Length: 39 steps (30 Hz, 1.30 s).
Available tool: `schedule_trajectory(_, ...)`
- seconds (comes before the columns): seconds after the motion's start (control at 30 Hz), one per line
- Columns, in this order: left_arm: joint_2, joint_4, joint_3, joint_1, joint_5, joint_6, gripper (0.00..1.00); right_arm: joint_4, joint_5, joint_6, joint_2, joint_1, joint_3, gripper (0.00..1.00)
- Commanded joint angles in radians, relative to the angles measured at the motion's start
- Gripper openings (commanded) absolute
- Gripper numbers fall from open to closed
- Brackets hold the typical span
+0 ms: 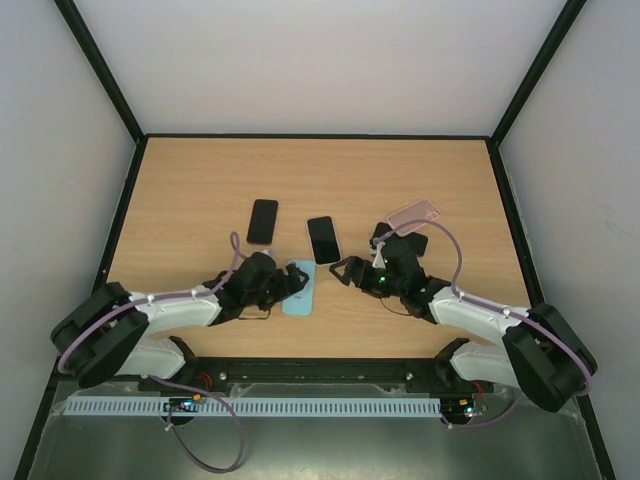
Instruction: Put the phone into the phone case
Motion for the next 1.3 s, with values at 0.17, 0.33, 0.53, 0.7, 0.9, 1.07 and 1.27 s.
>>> schedule_trajectory(0.17, 0.072, -0.131, 0.076, -0.062, -0.067, -0.007, 0.87, 0.069, 0.017, 0.031, -0.008, 0.018, -0.040, 0.82)
schedule_trajectory(0.33, 0.029, -0.132, 0.024, -0.057, -0.119, -0.033, 0.81, 0.108, 0.019, 0.037, 0.054, 0.049, -0.048, 0.56)
schedule_trajectory(0.53, 0.025, -0.029, -0.050, -0.024, -0.089, -0.054, 0.72, 0.157, 0.012, 0.037, 0.154, 0.078, -0.030, 0.33)
schedule_trajectory(0.7, 0.074, 0.080, -0.072, -0.021, -0.035, -0.066, 0.69, 0.183, 0.015, 0.021, 0.224, 0.117, -0.003, 0.27)
schedule_trajectory(0.9, 0.168, 0.203, -0.085, -0.020, 0.050, -0.105, 0.64, 0.223, 0.009, 0.010, 0.310, 0.133, 0.007, 0.25)
schedule_trajectory(1.07, 0.195, 0.369, -0.083, -0.032, 0.142, -0.144, 0.61, 0.229, 0.013, 0.007, 0.363, 0.140, 0.003, 0.24)
schedule_trajectory(1.27, 0.165, 0.362, -0.015, -0.093, 0.135, -0.131, 0.60, 0.277, 0.018, 0.024, 0.361, 0.144, -0.047, 0.16)
